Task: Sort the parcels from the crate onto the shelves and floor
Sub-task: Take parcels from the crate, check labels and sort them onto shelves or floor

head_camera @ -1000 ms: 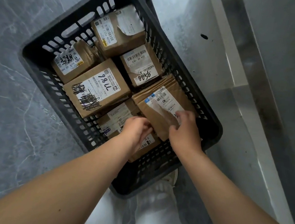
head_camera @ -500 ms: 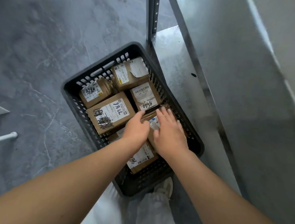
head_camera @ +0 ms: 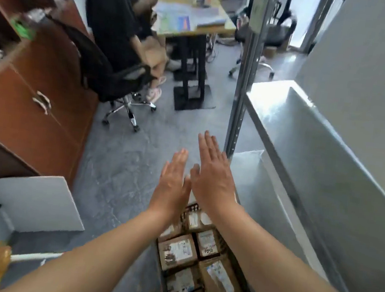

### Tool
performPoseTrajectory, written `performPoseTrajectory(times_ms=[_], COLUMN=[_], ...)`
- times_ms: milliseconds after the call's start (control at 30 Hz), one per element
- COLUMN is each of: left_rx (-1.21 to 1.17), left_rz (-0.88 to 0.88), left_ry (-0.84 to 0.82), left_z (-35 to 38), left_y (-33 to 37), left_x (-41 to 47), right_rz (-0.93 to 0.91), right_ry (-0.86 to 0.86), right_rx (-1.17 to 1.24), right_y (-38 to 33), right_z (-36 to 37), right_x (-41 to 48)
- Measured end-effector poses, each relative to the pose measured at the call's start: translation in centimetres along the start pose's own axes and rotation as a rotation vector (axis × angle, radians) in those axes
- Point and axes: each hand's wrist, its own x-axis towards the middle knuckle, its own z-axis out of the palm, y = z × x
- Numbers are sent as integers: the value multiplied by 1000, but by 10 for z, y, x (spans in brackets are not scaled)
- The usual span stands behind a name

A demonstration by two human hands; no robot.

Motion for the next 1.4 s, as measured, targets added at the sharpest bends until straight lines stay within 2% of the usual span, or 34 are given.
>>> performPoseTrajectory(times_ms=[100,267,467,633,900,1100,1267,1400], left_rx=[44,39,156,198,153,71,19,-43], left_rz=[133,265,438,574,699,809,882,962], left_ry=[171,447,588,628,561,451,353,246], left_z=[-74,-210,-306,-336,-350,-349,-336,-318], left_y=[42,132,207,242,252,259,266,279], left_x=[18,62,66,73,93,93,90,78], right_rz=[-171,-251,-322,-349,-185,-69,51,217], right_ry=[129,384,562,642,750,821,794,779], right_rx=[17,-22,-116,-267,-413,-551,-579,-553], right_y=[-50,-115,-167,-187,-199,-210,-207,-198], right_z=[-76,-212,-320,-357,-363,-344,-348,-351], right_x=[18,58,65,57,58,58,31,-10])
